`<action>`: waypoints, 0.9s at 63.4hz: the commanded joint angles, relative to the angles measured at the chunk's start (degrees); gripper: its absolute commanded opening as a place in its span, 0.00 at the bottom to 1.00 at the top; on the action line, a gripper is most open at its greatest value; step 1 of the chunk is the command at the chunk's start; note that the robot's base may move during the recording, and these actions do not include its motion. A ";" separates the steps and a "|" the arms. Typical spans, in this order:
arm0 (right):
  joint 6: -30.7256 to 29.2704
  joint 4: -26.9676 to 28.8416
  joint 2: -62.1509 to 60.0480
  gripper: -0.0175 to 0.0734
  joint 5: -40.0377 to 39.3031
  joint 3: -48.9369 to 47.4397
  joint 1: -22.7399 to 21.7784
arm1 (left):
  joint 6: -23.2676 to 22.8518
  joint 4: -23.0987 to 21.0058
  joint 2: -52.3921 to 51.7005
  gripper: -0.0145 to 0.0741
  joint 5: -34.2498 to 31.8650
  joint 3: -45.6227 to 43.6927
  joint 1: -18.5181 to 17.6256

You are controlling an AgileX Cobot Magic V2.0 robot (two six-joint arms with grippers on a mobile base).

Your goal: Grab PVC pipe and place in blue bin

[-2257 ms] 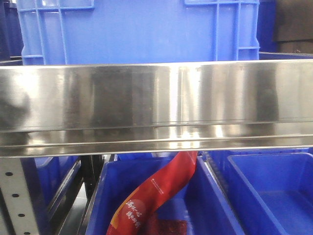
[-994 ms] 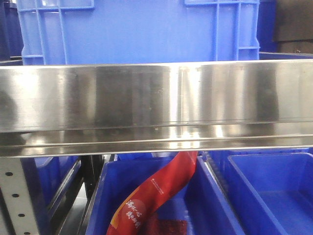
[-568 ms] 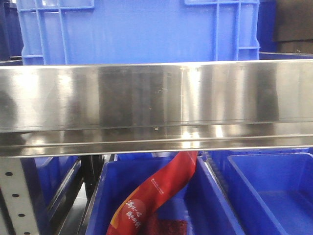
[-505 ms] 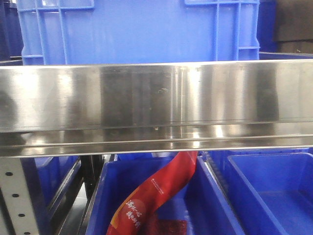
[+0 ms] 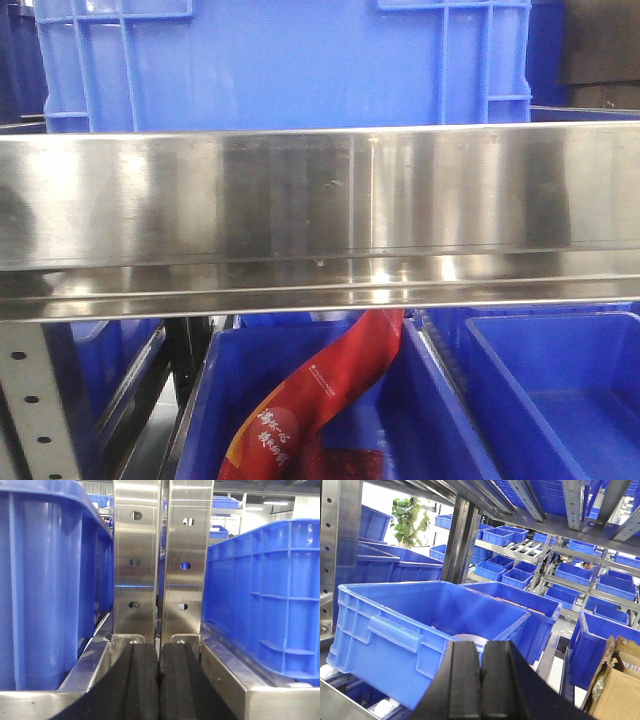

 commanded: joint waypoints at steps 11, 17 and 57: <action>0.15 -0.35 -0.22 0.01 -2.20 0.14 -0.06 | -0.46 0.23 -0.27 0.04 -1.29 -0.12 0.01; 0.15 -0.35 0.15 0.01 -2.57 0.14 -0.06 | -0.46 0.23 -0.27 0.04 -1.29 -0.12 0.01; 5.14 -1.79 3.20 0.01 -20.25 7.16 -0.06 | -0.46 0.23 -0.27 0.04 -1.29 -0.12 0.01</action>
